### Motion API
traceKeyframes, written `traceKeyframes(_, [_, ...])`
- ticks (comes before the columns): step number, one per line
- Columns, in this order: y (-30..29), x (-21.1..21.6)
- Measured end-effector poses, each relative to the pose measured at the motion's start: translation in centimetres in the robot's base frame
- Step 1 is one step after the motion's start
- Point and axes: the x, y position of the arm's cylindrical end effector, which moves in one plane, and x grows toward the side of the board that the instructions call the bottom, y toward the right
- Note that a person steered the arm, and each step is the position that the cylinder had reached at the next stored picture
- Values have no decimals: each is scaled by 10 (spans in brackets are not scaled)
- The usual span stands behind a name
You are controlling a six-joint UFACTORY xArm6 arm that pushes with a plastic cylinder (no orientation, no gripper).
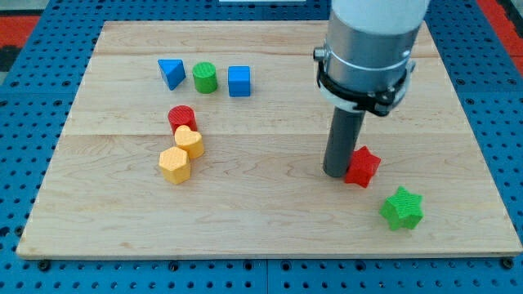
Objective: Place the red star towards the top of the green star
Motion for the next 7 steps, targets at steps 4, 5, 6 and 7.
traceKeyframes(4, [32,-44])
traceKeyframes(5, [32,-62])
traceKeyframes(6, [32,-61])
traceKeyframes(7, [36,-54])
